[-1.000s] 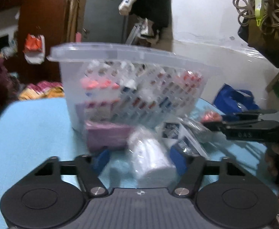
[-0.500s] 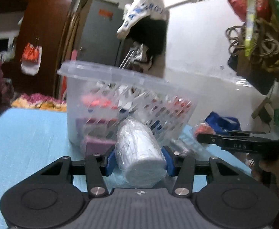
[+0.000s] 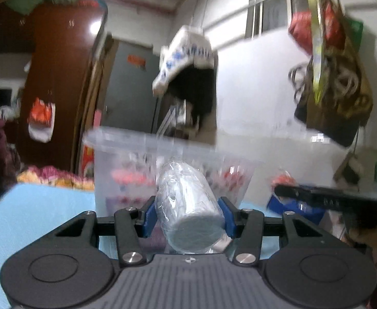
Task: Organize objects
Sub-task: 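Drop the white roll and red bag into the white basket, then grasp the blue-white box with the left gripper while the right grasps a clear pack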
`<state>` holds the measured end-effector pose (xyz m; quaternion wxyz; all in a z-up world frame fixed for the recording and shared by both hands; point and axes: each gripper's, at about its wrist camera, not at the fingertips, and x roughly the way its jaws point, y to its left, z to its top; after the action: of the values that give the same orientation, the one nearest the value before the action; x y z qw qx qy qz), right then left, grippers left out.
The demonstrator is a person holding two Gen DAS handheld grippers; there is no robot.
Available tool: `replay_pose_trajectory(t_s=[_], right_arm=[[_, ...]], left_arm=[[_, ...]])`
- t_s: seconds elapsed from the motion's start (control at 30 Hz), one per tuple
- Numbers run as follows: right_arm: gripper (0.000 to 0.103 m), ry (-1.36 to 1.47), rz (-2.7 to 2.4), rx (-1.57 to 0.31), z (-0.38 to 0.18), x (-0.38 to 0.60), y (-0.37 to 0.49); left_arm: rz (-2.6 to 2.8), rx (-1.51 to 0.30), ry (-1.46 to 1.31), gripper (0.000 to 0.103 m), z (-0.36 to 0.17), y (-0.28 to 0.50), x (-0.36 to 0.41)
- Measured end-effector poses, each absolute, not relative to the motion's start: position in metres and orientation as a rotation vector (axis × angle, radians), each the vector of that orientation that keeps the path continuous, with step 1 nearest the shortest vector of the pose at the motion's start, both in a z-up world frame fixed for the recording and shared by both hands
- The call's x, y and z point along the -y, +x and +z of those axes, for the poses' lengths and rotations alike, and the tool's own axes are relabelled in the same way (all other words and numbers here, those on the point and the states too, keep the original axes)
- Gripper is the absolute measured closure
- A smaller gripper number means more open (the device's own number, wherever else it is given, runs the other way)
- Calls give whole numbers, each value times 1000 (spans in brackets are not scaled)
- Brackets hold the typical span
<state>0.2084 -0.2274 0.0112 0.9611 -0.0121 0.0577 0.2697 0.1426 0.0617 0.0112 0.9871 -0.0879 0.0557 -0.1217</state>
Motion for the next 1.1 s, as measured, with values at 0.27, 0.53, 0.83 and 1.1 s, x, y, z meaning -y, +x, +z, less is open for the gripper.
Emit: replay_pose_trajectory(t_s=[0.27,0.53,0.83,1.1], right_arm=[[57,-139,556,-49,93,172,228],[56,-175,534,-220,104,127,301],[0,-74,563,-115,95,172,224],[8,-200,540,-470,23,167,247]], left_arm=[[-169,-108,-157,49,102,199,-68],[-49,-256,-84,21,109,270,-70],[-75,-200,-58,8,87,189,-61],[-144,-476,75,9,15,188,-7]])
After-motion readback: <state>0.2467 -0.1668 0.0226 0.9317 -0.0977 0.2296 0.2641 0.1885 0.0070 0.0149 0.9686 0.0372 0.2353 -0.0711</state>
